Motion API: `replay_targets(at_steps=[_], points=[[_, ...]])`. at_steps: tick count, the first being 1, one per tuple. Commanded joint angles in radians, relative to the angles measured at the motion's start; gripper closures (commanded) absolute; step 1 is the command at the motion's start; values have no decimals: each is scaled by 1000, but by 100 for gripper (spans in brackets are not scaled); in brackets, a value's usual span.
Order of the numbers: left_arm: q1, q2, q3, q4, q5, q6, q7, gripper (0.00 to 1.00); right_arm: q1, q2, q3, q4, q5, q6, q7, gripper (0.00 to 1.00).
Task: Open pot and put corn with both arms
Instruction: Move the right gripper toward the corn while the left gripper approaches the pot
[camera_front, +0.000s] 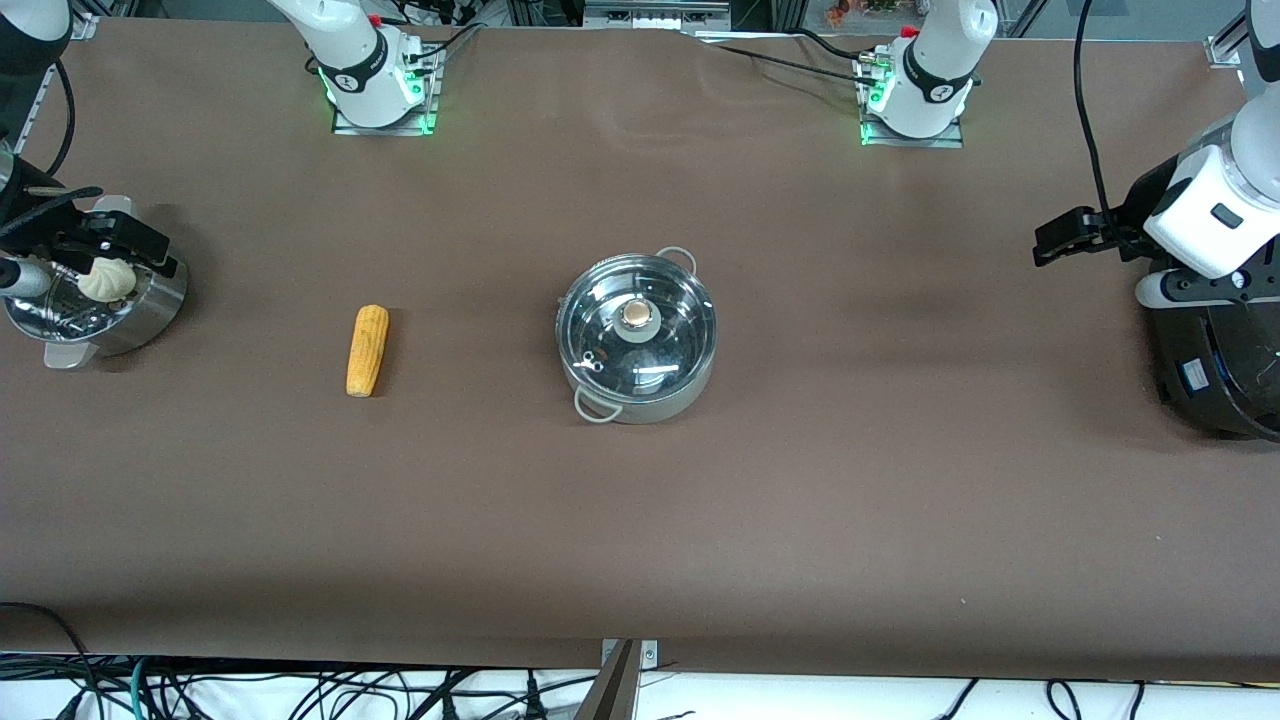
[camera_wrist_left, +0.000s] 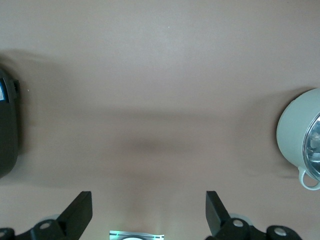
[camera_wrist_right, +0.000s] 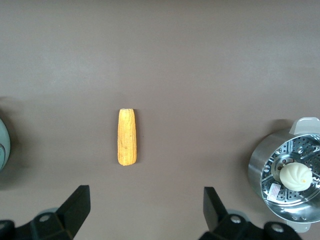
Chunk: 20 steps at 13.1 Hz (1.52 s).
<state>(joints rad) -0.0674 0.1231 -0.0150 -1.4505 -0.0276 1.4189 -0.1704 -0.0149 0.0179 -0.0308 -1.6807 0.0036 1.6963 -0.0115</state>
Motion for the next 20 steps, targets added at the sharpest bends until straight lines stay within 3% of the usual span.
replay_targets(at_steps=[1, 20], points=[[3, -33, -2, -34, -20, -2, 12, 0, -17, 1, 12, 9, 18, -6, 15, 0], [5, -33, -14, -33, -23, -18, -8, 0, -16, 1, 15, 10, 12, -14, 8, 0]])
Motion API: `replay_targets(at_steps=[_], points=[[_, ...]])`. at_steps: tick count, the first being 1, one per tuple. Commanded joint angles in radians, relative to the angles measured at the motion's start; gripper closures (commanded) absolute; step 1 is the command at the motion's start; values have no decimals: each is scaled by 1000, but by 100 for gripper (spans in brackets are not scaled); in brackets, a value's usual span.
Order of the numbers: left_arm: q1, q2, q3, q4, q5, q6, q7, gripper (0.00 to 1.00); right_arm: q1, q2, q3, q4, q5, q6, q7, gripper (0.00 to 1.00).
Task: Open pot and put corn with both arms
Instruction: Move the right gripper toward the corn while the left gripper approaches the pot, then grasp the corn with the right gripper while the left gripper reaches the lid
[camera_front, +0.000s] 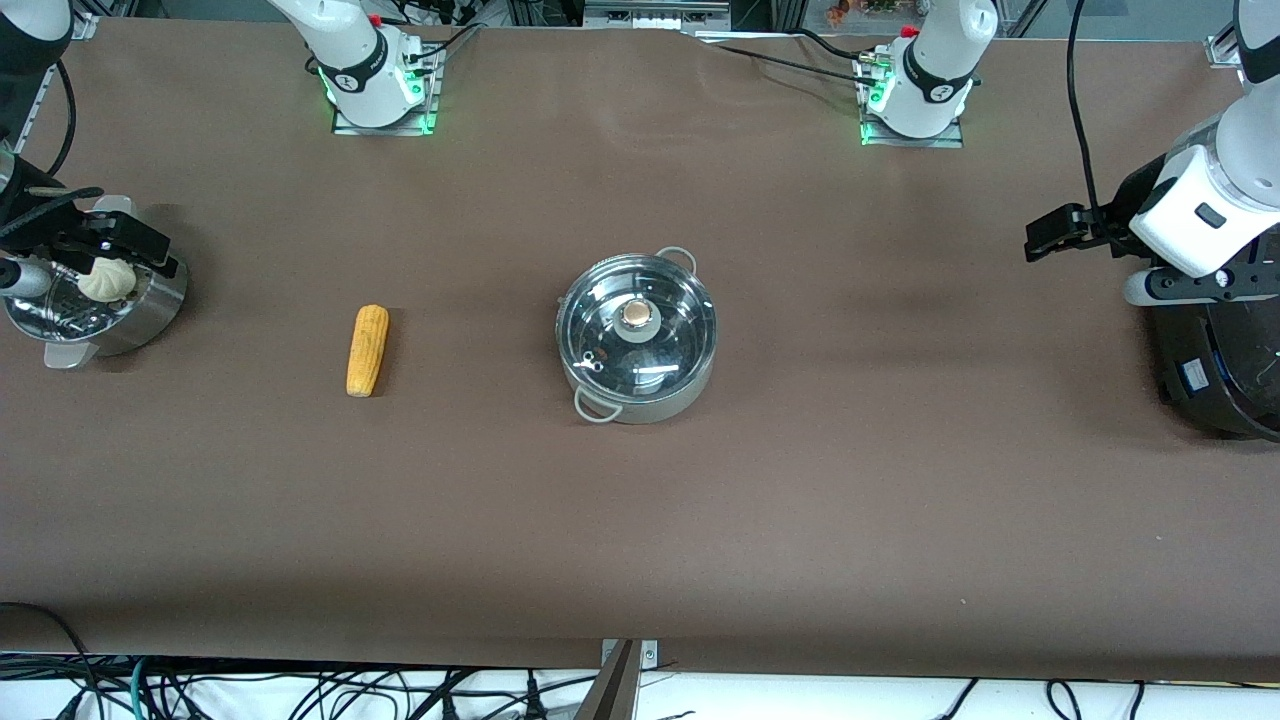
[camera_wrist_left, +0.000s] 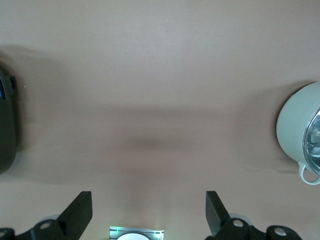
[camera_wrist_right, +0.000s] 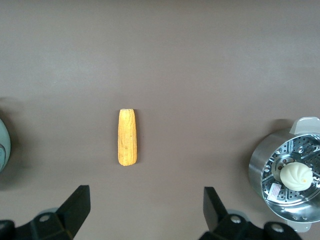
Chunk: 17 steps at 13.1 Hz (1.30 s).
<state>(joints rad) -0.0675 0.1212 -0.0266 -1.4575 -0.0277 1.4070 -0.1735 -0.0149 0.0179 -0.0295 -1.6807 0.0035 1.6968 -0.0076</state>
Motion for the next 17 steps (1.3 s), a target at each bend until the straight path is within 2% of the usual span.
replay_targets(at_steps=[1, 4, 5, 7, 9, 10, 13, 15, 17], points=[[5, -31, -4, -26, -23, -5, -11, 0, -14, 1, 14, 10, 12, -14, 6, 0], [3, -29, -7, -24, -23, -5, -18, 0, -13, 1, 17, 1, 12, -14, 9, 0], [5, -23, -30, -21, -24, -3, -55, 0, -2, 14, 17, -1, 3, -14, 2, 0], [3, 6, -103, -15, -24, 4, -153, 0, 67, 107, 19, -4, -17, -32, 6, 0], [-21, 69, -153, 6, -40, 23, -251, 0, 82, 183, 19, -25, -8, -19, 27, 0], [-47, 110, -171, 31, -52, 58, -300, 0, 107, 210, 19, -49, -10, 25, 53, 0], [-205, 230, -174, 69, -55, 240, -475, 0, 145, 217, 17, -218, -19, 212, 279, 0], [-314, 348, -171, 164, -54, 282, -643, 0, 164, 221, 17, -351, -43, 391, 377, 0], [-401, 432, -165, 215, -52, 341, -724, 0, 170, 226, 17, -471, -65, 573, 406, 0]])
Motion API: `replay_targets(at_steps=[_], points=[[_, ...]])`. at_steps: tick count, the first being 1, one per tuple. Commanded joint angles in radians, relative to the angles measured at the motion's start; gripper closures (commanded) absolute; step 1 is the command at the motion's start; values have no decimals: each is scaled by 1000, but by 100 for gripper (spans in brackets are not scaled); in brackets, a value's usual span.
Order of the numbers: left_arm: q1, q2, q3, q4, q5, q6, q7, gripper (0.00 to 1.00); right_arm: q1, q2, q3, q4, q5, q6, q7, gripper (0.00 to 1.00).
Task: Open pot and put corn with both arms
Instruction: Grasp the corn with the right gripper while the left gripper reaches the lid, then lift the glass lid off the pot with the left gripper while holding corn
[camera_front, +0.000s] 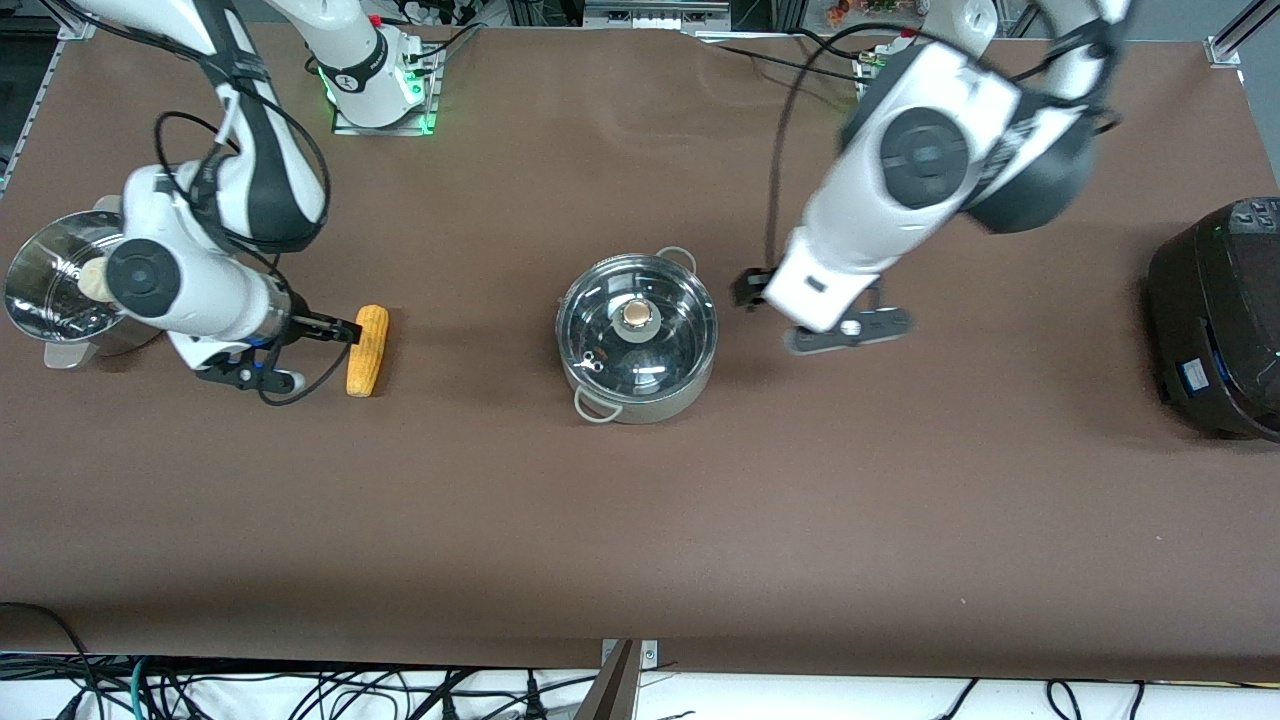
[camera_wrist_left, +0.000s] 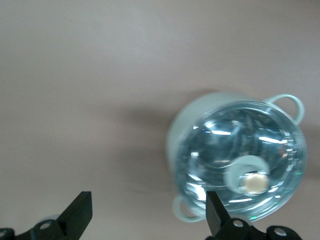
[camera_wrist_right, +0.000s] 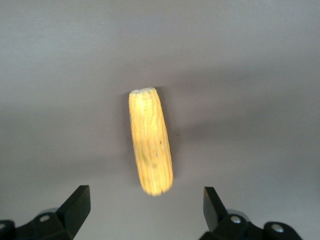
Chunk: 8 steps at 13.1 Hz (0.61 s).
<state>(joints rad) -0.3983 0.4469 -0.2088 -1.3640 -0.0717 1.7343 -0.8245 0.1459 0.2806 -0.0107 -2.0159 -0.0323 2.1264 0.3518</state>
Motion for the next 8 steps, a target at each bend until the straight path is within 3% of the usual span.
replay_targets(at_steps=[1, 6, 8], points=[[-100, 131, 19, 123, -5, 55, -76, 0, 9, -25, -2, -168, -29, 199, 47, 0], [-203, 262, 34, 191, 53, 157, -199, 0, 21, 57, -3, -230, -86, 357, 47, 0], [-214, 282, 32, 184, 76, 169, -214, 0, 24, 66, -2, -230, -86, 365, 47, 19]])
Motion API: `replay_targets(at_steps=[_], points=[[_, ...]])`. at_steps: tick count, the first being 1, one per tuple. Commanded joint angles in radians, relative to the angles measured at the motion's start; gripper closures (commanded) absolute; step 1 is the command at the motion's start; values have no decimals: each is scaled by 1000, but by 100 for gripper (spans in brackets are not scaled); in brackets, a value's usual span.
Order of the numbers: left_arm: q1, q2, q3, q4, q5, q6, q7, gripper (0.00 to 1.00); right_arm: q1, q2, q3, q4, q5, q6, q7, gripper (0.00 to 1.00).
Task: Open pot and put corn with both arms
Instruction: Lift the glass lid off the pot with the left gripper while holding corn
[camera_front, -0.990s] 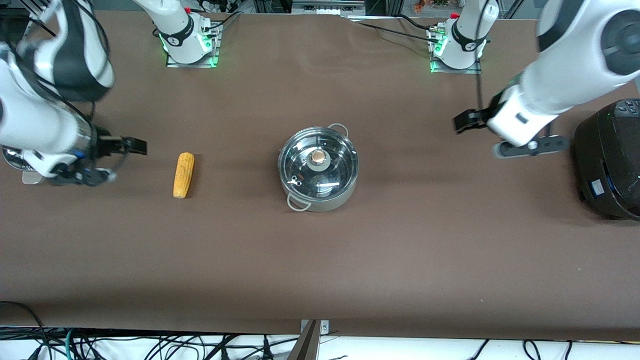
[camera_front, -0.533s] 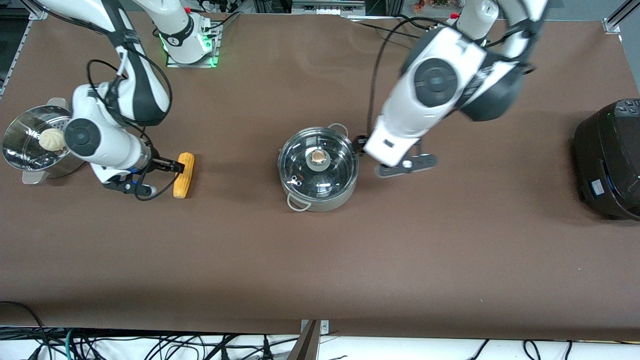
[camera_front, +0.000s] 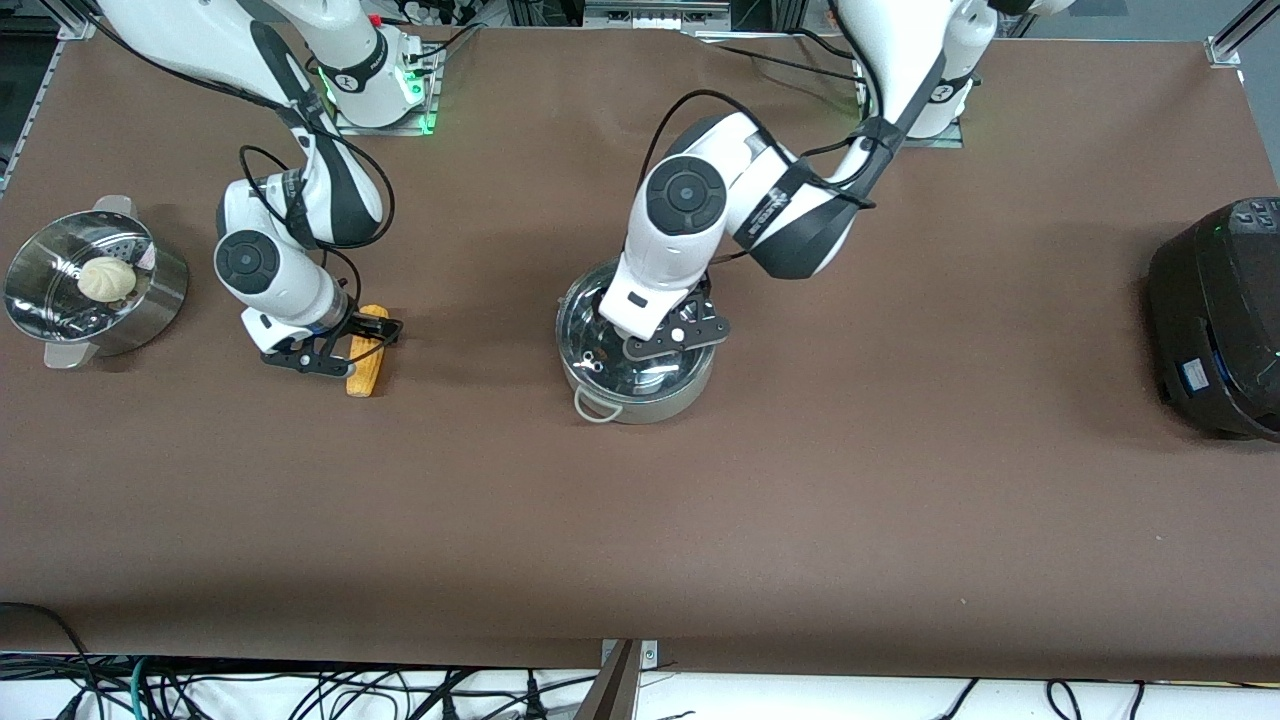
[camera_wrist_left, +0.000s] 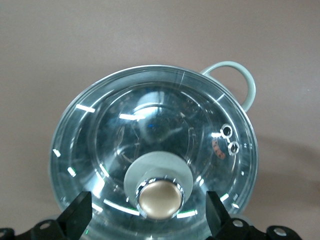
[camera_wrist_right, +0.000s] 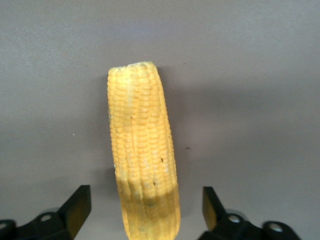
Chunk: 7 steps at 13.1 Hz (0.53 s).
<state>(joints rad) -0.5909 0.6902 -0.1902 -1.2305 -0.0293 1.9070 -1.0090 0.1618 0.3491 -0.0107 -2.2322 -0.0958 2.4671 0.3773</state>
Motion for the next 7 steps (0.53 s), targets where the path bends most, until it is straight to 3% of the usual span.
replay_targets(at_steps=[1, 3, 4, 5, 7], points=[[-24, 51, 15, 51, 35, 7, -33, 0, 10, 7, -2, -14, -22, 32, 22, 37], [-32, 55, 18, 42, 35, 33, -33, 0, 10, 21, -2, -12, -38, 41, 17, 77], [-32, 55, 18, 42, 35, 37, -33, 5, 12, 25, -2, -9, -41, 41, 14, 91], [-32, 55, 18, 42, 34, 37, -31, 12, 10, 25, -2, -6, -48, 38, 9, 100], [-32, 55, 18, 42, 34, 37, -23, 49, 12, 8, -2, 2, -53, 32, -3, 100]])
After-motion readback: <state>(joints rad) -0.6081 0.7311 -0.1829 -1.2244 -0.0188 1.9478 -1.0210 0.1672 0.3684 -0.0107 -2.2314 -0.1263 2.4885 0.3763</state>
